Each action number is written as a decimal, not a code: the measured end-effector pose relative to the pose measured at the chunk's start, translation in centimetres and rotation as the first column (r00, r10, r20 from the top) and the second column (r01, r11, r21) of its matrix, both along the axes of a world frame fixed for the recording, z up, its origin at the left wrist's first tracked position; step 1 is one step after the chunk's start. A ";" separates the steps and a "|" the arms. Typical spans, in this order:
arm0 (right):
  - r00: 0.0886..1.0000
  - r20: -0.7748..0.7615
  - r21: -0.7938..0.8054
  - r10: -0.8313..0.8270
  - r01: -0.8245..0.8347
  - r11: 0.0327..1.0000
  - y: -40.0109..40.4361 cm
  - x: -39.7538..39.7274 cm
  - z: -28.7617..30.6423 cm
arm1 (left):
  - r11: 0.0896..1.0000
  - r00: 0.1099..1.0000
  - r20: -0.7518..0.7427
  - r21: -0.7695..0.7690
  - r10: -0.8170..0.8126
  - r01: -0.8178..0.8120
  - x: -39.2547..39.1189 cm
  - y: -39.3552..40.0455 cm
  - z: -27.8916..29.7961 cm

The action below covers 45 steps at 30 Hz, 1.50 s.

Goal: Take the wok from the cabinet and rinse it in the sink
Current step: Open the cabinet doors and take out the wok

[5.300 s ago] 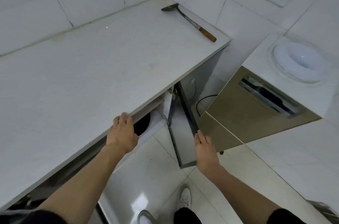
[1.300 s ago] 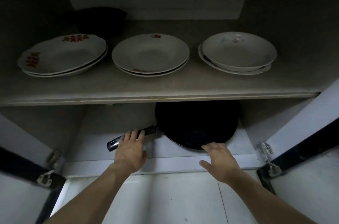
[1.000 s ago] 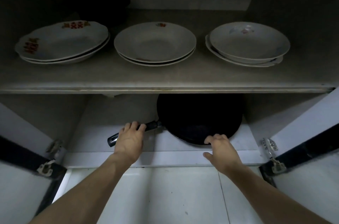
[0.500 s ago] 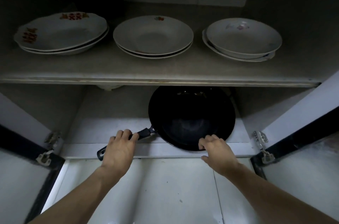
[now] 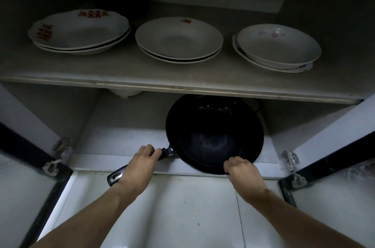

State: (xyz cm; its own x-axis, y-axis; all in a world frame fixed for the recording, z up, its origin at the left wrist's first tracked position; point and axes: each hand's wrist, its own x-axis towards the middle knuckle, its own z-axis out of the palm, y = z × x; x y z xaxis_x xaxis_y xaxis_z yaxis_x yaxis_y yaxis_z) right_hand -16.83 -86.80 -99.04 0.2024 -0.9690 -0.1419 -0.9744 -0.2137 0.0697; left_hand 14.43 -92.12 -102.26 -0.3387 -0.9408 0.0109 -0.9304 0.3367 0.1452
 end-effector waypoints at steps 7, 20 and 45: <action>0.993 -0.031 -0.037 0.116 -0.117 0.992 1.0 -0.5 0.0 | 0.992 0.999 0.017 -0.117 -0.034 0.035 0.1 1.7 1.7; 0.975 0.133 -0.182 0.175 -0.150 0.972 2.0 0.2 4.2 | 0.978 0.994 0.097 -0.192 -0.058 0.076 1.2 2.9 5.5; 0.921 0.344 0.235 0.182 -0.272 0.933 18.3 5.0 44.5 | 0.953 0.992 0.123 0.304 -0.025 -0.014 7.2 23.8 45.0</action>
State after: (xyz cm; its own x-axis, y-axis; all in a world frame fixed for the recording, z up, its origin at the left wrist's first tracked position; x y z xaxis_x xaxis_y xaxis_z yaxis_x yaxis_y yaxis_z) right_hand -11.81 -68.47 -54.57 0.4894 -0.8235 -0.2868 -0.8588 -0.3981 -0.3225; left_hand 21.59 -68.36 -57.25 -0.3245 -0.8911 -0.3173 -0.9457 0.3000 0.1247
